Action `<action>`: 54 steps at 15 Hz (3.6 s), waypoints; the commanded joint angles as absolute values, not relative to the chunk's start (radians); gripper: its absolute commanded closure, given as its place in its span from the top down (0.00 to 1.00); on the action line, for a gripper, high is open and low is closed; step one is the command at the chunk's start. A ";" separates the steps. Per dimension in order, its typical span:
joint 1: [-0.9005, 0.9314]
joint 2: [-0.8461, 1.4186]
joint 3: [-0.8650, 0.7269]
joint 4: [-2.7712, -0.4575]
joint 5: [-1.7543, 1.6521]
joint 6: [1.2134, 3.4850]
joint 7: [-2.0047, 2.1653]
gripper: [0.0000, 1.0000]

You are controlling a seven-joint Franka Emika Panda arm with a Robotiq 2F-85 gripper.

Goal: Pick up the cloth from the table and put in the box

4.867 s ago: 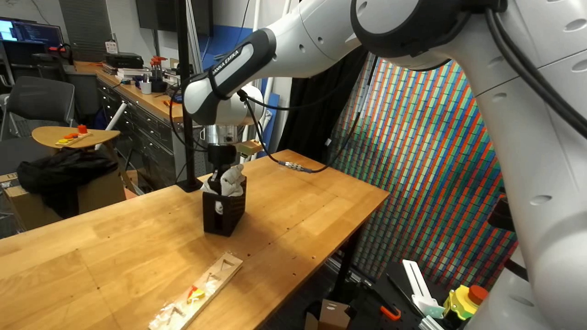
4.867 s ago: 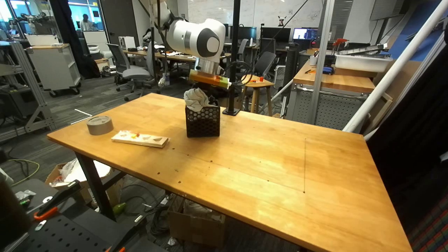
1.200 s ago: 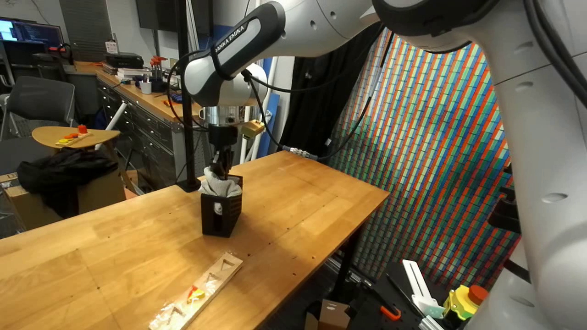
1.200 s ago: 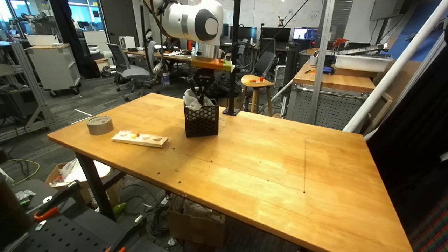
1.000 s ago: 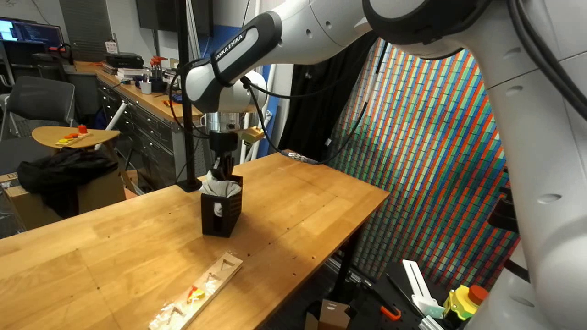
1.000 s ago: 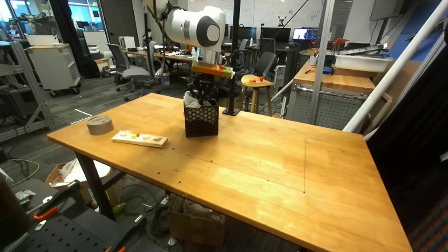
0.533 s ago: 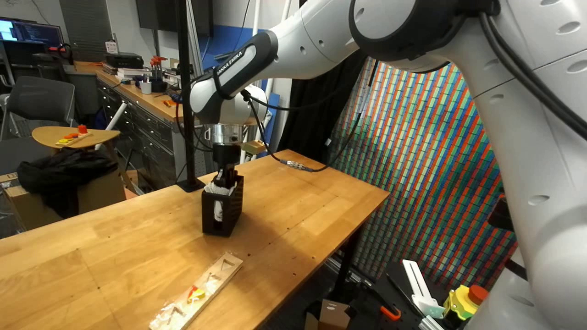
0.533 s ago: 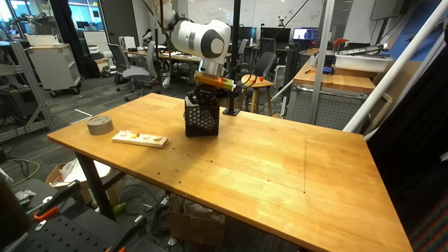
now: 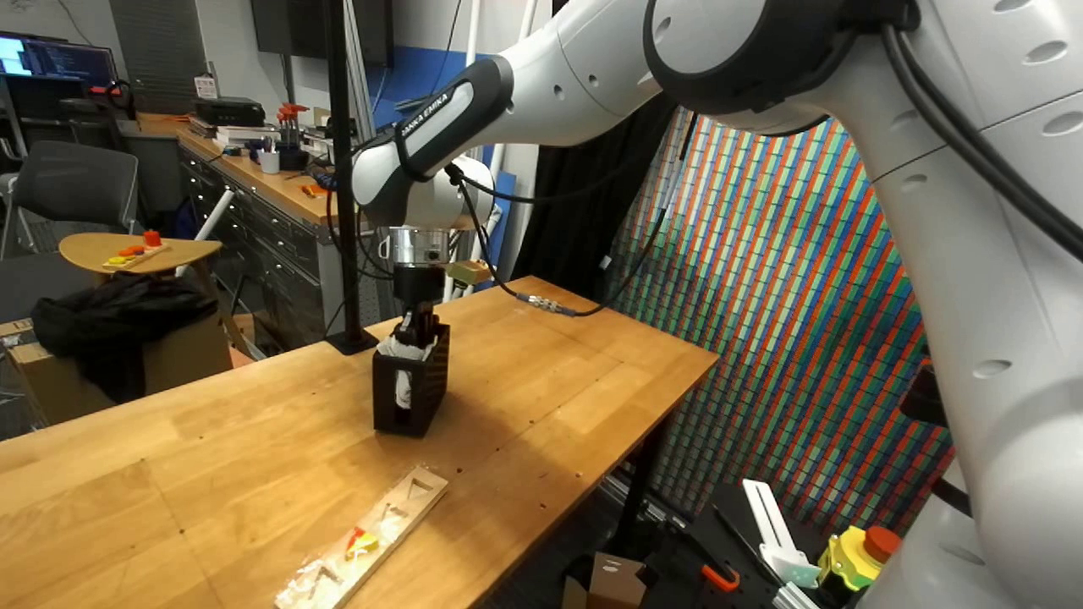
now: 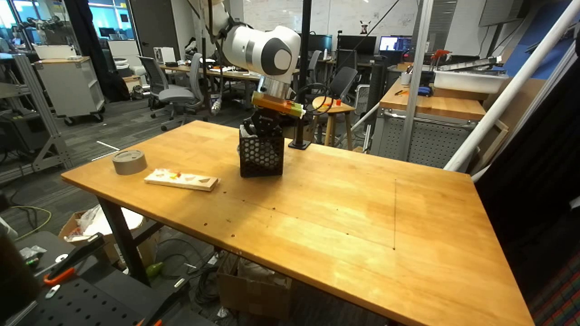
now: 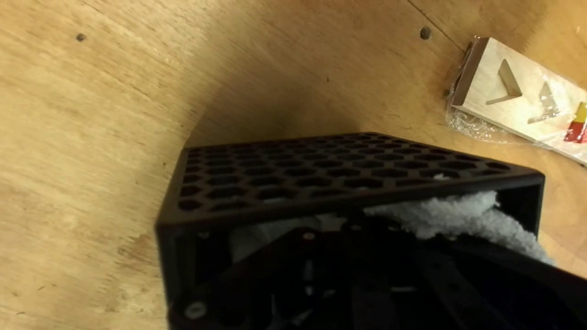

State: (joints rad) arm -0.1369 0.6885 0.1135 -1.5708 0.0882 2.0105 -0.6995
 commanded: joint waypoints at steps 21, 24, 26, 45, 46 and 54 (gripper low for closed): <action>-0.019 0.302 0.104 -1.851 -0.054 1.988 -0.521 0.00; -0.002 0.311 0.108 -1.834 -0.058 1.983 -0.511 0.00; 0.004 0.326 0.110 -1.824 -0.051 1.982 -0.514 0.00; -0.060 0.475 0.110 -1.754 0.015 2.009 -0.552 0.00; -0.065 0.481 0.113 -1.750 0.024 2.013 -0.555 0.00; -0.099 0.545 0.120 -1.724 0.098 2.031 -0.596 0.00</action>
State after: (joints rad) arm -0.0771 0.5180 0.1090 -1.7469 0.0639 2.0178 -0.5606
